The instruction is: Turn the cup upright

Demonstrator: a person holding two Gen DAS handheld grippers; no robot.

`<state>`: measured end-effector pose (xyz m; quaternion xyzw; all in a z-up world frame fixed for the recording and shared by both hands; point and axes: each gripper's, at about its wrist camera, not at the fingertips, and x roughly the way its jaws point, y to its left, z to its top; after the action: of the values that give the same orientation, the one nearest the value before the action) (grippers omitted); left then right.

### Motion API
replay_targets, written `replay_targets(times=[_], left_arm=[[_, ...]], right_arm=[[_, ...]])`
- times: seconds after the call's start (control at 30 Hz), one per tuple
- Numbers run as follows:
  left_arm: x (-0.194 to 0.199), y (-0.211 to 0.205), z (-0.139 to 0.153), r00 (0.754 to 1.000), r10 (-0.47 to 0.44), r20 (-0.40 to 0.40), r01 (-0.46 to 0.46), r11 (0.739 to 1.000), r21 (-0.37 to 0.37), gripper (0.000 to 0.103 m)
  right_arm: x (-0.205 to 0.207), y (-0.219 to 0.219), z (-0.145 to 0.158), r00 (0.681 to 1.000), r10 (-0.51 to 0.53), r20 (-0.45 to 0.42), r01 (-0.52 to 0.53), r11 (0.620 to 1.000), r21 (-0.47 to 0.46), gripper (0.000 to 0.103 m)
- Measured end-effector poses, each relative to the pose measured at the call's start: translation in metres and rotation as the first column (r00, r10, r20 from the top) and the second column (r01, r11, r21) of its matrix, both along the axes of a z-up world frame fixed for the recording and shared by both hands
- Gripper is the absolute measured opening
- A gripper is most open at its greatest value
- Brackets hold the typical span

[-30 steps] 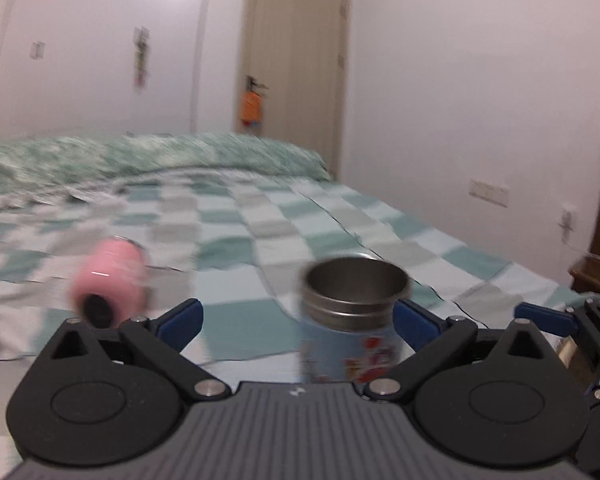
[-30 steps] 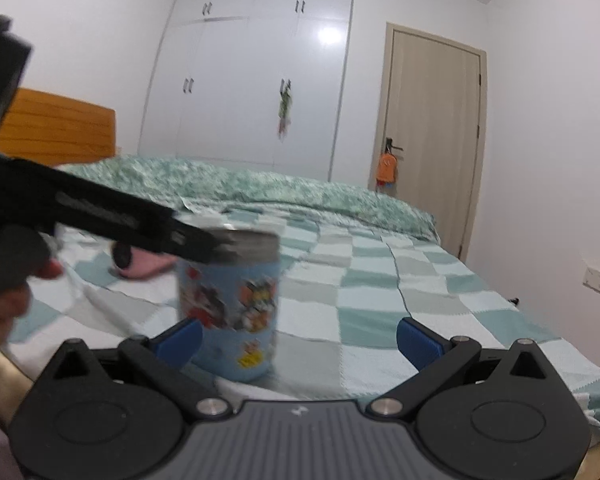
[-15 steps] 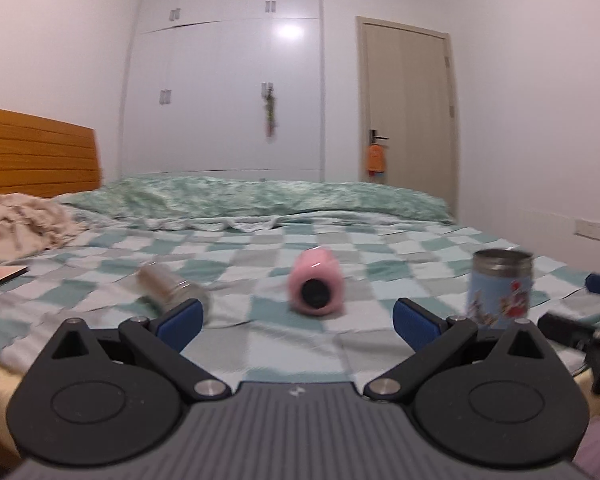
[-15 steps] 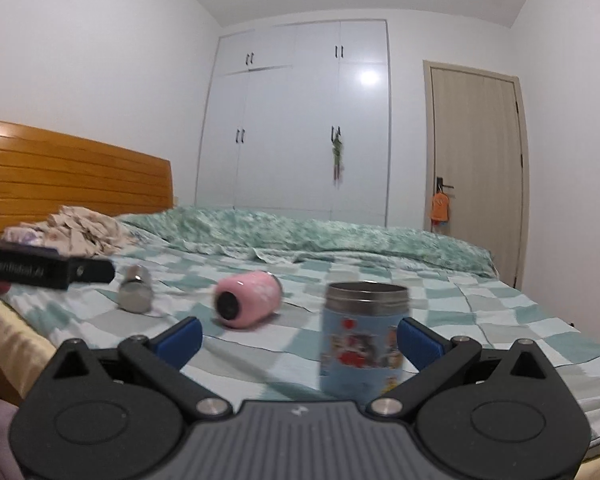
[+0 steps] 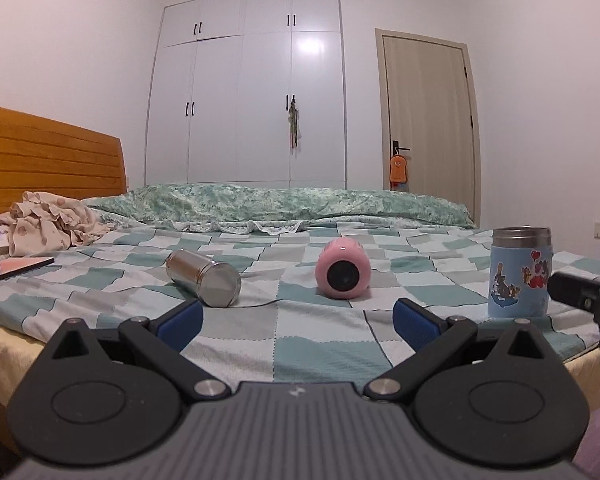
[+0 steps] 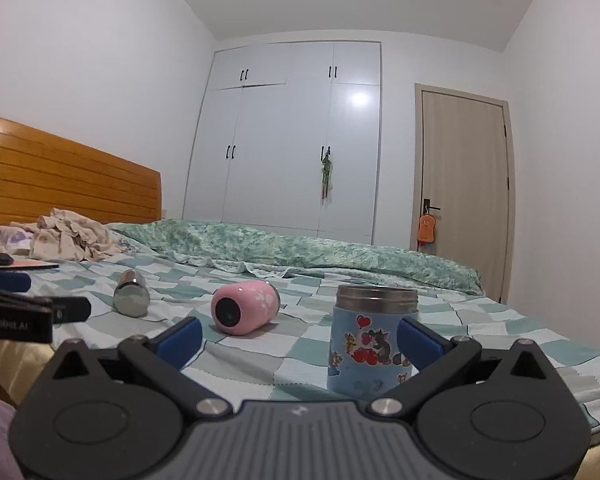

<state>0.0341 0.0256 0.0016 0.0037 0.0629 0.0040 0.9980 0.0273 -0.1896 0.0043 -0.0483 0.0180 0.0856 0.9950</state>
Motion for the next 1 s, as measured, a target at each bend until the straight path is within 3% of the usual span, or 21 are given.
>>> replay_targets(times=[1.0], left_arm=[[-0.0012,0.0028,-0.0026,1.000,-0.006,0.014,0.006,1.000,-0.013,0.103]], right_arm=[[0.0023,0.0039,-0.0037,1.000,0.011,-0.007,-0.011,1.000,-0.009,0.103]])
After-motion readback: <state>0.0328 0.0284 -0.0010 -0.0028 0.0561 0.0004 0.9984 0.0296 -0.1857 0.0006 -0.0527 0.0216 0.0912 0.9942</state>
